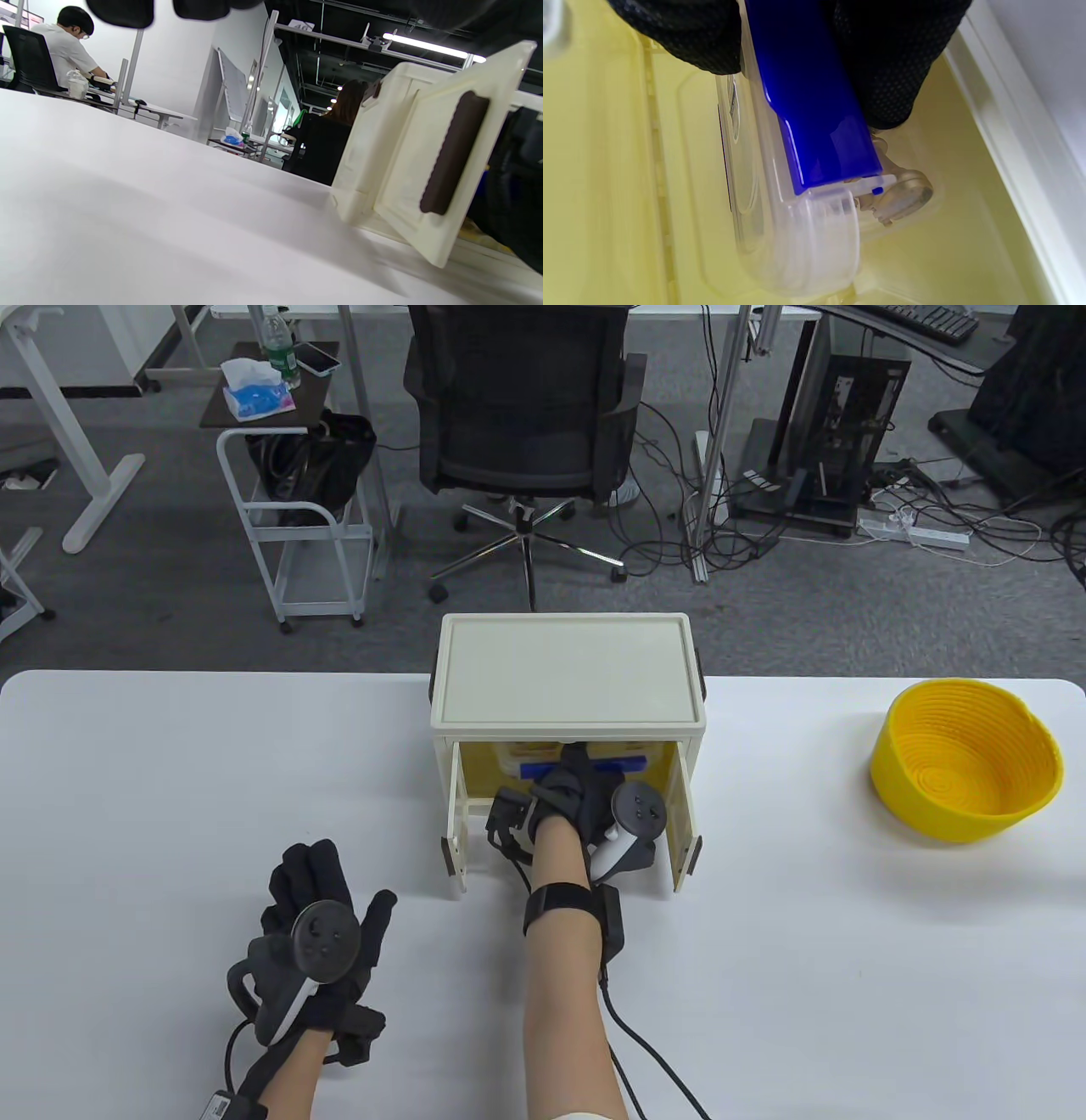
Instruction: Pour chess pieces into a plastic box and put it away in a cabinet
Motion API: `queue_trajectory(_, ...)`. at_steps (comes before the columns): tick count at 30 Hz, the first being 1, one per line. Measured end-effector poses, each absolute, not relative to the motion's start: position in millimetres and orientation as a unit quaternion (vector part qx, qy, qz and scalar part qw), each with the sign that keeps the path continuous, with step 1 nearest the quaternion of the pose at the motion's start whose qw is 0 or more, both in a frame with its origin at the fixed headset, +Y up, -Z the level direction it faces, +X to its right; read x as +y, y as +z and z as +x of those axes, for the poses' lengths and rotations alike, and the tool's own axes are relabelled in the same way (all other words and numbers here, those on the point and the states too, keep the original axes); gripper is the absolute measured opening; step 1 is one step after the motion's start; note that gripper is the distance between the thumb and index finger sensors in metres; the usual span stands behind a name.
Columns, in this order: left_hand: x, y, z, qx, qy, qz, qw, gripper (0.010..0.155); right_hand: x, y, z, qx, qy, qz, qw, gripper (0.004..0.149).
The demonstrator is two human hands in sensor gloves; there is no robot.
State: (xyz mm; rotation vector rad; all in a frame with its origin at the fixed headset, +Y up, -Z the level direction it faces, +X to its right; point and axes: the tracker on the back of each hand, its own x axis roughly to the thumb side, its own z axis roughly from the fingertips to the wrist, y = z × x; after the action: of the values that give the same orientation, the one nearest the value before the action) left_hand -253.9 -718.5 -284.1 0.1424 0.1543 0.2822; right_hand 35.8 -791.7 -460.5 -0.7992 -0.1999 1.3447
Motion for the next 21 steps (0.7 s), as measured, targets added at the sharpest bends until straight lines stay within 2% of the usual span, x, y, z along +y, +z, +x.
queue_trajectory(7,-721.8,-286.5,-260.7,0.091,0.149,0.063,0.983,0.084,-794.6,-460.3,38.8,-0.077,0.574,-0.381,0.721,0.090)
queue_trajectory(14,-723.4,-287.5,-256.3,0.084,0.138,0.056,0.985,0.083,-784.9,-457.0,43.0,-0.053,0.573,-0.347,0.740,0.082)
queue_trajectory(16,-723.6,-287.3,-254.3,0.080,0.135,0.055,0.986,0.082,-781.5,-454.5,46.0,-0.034,0.623,-0.340,0.703,0.078)
queue_trajectory(19,-723.2,-287.0,-252.6,0.076,0.146,0.052,0.985,0.082,-777.5,-452.6,47.6,0.018,0.700,-0.298,0.649,0.080)
queue_trajectory(21,-723.9,-287.8,-253.1,0.076,0.165,0.046,0.982,0.082,-773.7,-447.8,46.2,0.056,0.711,-0.263,0.650,0.082)
